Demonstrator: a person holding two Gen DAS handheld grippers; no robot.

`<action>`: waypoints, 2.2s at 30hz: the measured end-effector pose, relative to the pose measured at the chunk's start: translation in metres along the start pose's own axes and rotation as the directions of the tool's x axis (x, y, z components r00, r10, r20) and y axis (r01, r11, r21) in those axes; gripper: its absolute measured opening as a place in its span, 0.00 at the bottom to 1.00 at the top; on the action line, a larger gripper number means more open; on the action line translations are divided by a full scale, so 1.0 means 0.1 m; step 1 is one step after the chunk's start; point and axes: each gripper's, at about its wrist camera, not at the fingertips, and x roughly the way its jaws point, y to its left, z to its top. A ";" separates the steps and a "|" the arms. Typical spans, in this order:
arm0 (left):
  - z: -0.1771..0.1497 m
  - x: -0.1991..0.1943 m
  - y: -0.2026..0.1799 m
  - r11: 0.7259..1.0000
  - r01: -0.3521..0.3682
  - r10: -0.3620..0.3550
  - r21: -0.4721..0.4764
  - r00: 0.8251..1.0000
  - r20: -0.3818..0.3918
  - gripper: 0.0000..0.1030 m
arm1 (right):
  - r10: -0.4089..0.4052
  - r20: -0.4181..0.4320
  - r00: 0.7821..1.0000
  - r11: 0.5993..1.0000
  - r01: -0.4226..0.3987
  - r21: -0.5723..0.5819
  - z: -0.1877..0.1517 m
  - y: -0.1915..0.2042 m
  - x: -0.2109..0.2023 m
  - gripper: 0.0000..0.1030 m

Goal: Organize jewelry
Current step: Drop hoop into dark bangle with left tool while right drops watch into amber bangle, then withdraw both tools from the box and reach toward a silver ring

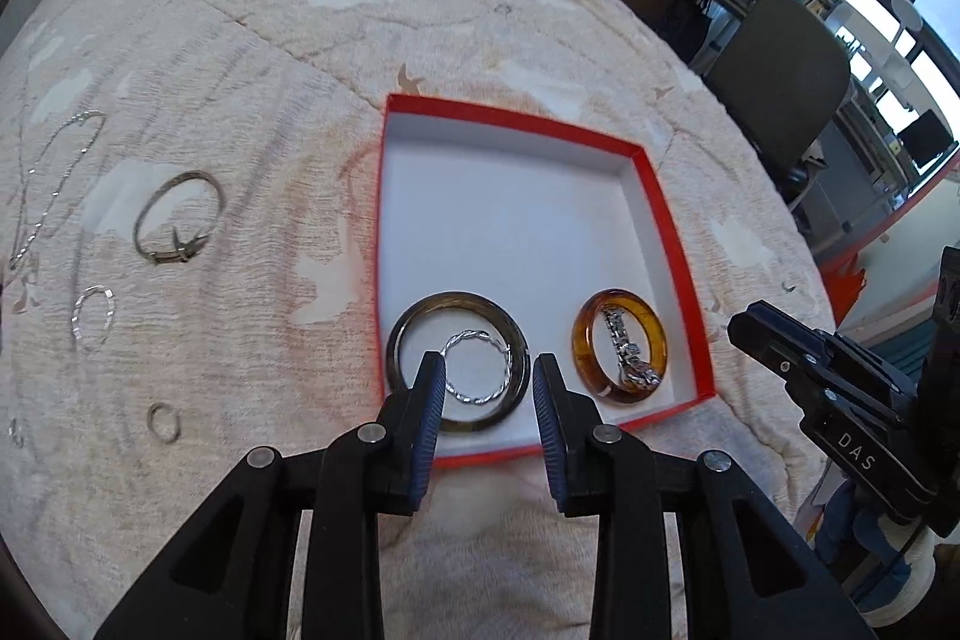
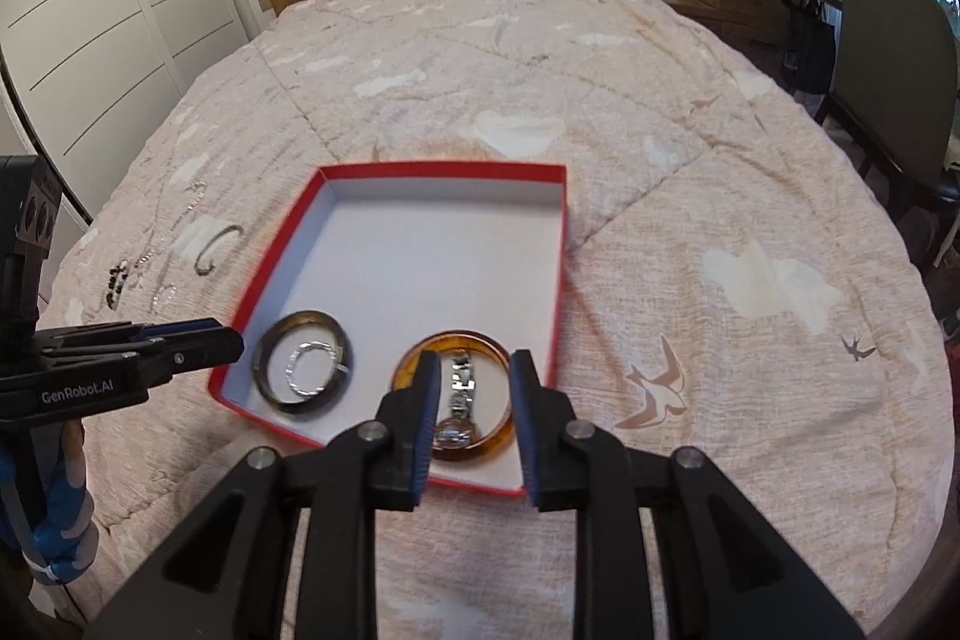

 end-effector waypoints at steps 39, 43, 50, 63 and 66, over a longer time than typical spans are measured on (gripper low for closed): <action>-1.10 -2.28 2.02 0.912 -0.265 0.350 -0.314 0.902 0.255 0.55 | 0.169 0.104 0.980 0.957 -0.139 -0.253 -0.18 2.07 -0.98 0.34; -1.11 -2.16 2.19 0.905 -0.264 0.353 -0.334 0.903 0.243 0.55 | 0.166 0.082 0.983 0.954 -0.139 -0.264 -0.15 2.16 -0.85 0.34; -1.10 -1.75 2.40 0.905 -0.254 0.332 -0.340 0.923 0.194 0.53 | 0.179 0.000 0.984 0.944 -0.171 -0.281 -0.14 2.32 -0.36 0.34; -0.84 -0.87 2.62 0.915 -0.272 0.310 -0.299 0.946 0.090 0.34 | 0.228 -0.174 0.958 0.927 -0.268 -0.263 -0.14 2.43 0.83 0.34; -0.82 -0.72 2.69 0.907 -0.296 0.327 -0.300 0.943 0.059 0.30 | 0.240 -0.198 0.950 0.920 -0.287 -0.265 -0.15 2.46 1.02 0.34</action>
